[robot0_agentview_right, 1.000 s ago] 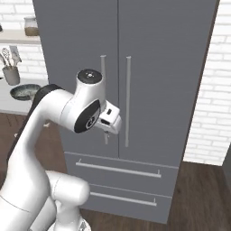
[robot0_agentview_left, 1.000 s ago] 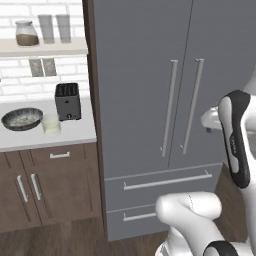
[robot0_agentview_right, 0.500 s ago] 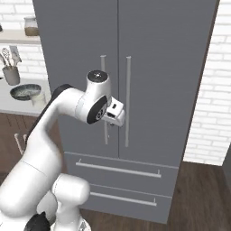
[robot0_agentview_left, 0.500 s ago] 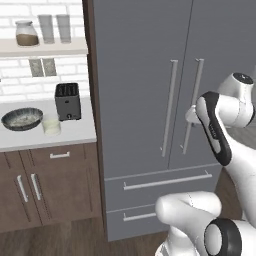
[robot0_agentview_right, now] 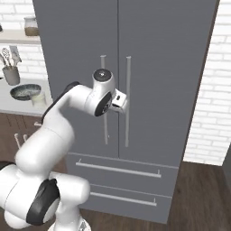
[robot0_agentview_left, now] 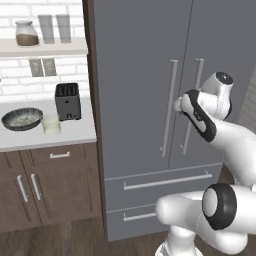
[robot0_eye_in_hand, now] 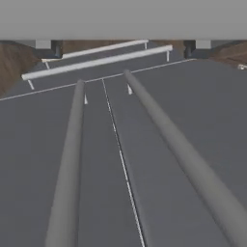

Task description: Grab a lemon wedge from the fridge and one ice cube from the ice bowl, and put them in the glass of lemonade.

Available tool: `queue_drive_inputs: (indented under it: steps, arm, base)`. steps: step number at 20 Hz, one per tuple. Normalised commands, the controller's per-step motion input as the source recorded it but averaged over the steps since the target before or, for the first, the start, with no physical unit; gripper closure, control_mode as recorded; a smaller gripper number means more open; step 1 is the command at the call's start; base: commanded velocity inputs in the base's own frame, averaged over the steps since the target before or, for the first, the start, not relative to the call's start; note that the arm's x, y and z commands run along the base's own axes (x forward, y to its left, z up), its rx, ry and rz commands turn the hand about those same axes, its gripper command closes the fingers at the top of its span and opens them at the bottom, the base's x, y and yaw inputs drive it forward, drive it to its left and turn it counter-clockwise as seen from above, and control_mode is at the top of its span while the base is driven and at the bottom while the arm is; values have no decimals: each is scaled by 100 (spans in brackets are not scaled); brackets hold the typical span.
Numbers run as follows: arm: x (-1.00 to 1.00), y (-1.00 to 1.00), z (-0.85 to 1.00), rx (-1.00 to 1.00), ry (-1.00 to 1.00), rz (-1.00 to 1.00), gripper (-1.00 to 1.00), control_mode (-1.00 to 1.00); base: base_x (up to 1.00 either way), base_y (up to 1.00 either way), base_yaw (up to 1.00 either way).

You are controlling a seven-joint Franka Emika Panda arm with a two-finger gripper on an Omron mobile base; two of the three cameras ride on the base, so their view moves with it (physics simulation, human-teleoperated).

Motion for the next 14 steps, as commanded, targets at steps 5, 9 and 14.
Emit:
queue_drive_inputs:
  steps: [5,9,14]
  arm:
    - [18,29,28,-16,-8,-6,-100,-100]
    - [0,-2,11,-15,-6,1,-100,-100]
    - [0,-68,0,4,-11,15,-100,-100]
  base:
    - [0,0,0]
    - [0,0,0]
    - [0,0,0]
